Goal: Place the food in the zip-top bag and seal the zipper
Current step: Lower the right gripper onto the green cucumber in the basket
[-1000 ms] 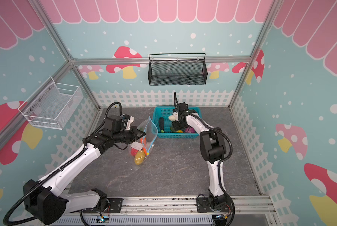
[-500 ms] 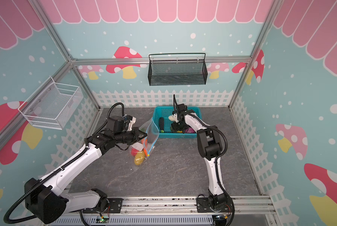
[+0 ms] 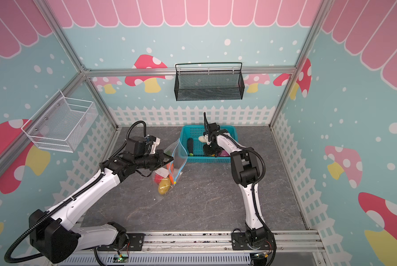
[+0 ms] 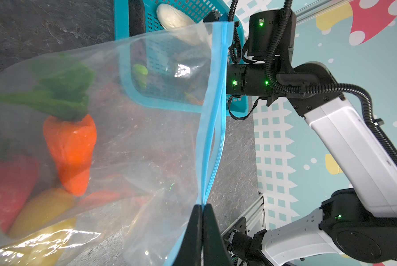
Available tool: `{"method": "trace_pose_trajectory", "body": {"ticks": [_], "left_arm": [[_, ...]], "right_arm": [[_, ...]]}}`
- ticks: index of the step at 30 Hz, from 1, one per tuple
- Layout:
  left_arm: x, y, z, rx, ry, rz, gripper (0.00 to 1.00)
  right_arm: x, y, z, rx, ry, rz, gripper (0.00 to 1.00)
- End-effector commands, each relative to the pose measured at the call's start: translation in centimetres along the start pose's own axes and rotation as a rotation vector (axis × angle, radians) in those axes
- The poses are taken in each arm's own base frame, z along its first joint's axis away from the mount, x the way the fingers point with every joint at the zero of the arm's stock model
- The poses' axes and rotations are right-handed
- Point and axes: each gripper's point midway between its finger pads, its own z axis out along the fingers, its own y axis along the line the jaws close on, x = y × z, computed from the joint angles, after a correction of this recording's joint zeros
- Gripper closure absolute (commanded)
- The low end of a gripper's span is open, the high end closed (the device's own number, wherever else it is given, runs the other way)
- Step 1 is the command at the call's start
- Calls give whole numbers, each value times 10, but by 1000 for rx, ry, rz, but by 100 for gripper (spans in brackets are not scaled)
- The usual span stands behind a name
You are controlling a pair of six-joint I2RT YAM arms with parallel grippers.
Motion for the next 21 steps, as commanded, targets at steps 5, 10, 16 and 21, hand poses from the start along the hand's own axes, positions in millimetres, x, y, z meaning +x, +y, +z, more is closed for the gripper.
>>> {"method": "trace_pose_trajectory", "body": {"ticks": [5,10,16,21], "left_arm": [[-1,-2,4,12,0,7,100],[-2,-2,5,11,0,9,100],[-3,-1,6,8,-4,7,100],[-3,-3,5,18,-5,4,100]], "right_arm": [[0,-5,5,9,17,9,51],[-3,-7,4,21,8,25,54],[-12,-4,1,2,-18,49,56],[-14,-4,0,-14,-24,73,59]]}}
